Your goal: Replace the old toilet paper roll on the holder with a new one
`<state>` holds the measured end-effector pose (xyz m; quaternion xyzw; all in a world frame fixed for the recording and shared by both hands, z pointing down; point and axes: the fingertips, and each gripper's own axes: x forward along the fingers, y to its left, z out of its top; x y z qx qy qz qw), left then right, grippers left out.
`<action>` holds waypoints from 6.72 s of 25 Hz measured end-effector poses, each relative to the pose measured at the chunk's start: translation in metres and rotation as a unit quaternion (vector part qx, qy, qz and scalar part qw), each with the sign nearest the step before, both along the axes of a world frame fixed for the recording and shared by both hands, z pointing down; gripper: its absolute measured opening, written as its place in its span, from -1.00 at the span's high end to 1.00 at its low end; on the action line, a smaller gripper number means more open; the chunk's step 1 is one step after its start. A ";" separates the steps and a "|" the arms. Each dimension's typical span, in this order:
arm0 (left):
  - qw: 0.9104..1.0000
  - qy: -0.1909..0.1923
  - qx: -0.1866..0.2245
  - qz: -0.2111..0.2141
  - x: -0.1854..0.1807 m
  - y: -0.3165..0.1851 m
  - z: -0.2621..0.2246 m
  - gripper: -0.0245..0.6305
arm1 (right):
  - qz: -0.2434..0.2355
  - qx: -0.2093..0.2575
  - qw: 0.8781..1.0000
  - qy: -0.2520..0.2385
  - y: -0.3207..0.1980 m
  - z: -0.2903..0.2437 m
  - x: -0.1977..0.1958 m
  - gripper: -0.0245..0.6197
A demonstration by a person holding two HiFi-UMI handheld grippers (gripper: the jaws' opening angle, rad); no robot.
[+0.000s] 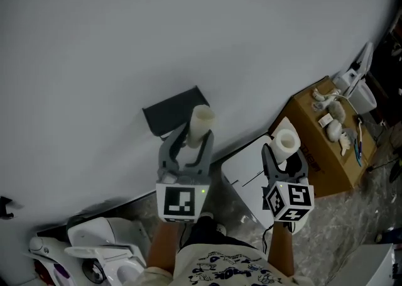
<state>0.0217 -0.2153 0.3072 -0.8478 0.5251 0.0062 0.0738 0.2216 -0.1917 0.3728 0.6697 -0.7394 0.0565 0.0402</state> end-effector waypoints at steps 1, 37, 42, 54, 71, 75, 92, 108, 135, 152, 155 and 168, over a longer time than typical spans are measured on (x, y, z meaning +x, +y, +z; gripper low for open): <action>0.999 0.031 -0.008 0.006 -0.008 0.002 -0.001 0.35 | -0.004 0.000 1.000 -0.001 -0.001 -0.001 -0.003 -0.02; 0.988 0.084 -0.016 -0.125 -0.139 0.031 -0.001 0.35 | -0.131 0.022 0.852 0.506 -0.121 0.046 -0.093 -0.02; 0.989 0.079 -0.013 -0.128 -0.141 0.034 -0.002 0.35 | -0.126 0.051 0.757 0.639 -0.138 0.057 -0.100 -0.02; 0.987 0.077 -0.023 -0.139 -0.157 0.037 0.007 0.35 | -0.140 0.079 0.681 0.715 -0.151 0.072 -0.134 -0.02; 0.978 0.077 -0.015 -0.191 -0.193 0.062 0.004 0.35 | -0.182 0.109 0.675 0.707 -0.135 0.088 -0.191 -0.02; 0.976 0.076 -0.014 -0.202 -0.201 0.070 0.004 0.35 | -0.187 0.122 0.678 0.700 -0.128 0.086 -0.207 -0.02; 0.970 0.070 0.000 -0.232 -0.225 0.098 -0.005 0.35 | -0.237 0.154 0.670 0.686 -0.099 0.091 -0.269 -0.03; 0.972 0.075 0.002 -0.223 -0.211 0.095 -0.003 0.35 | -0.246 0.159 0.703 0.648 -0.065 0.079 -0.257 -0.07; 0.976 0.086 0.020 -0.199 -0.188 0.080 -0.019 0.35 | -0.199 0.052 0.978 -0.037 -0.029 -0.037 -0.188 0.80; 0.978 0.083 0.023 -0.191 -0.181 0.074 -0.022 0.36 | -0.180 0.046 0.981 -0.060 -0.030 -0.038 -0.175 0.80; 0.978 0.084 0.025 -0.190 -0.180 0.074 -0.023 0.36 | -0.181 0.049 0.981 -0.057 -0.029 -0.040 -0.175 0.80; 0.979 0.086 0.025 -0.184 -0.176 0.069 -0.023 0.36 | -0.175 0.053 0.982 -0.050 -0.032 -0.041 -0.173 0.81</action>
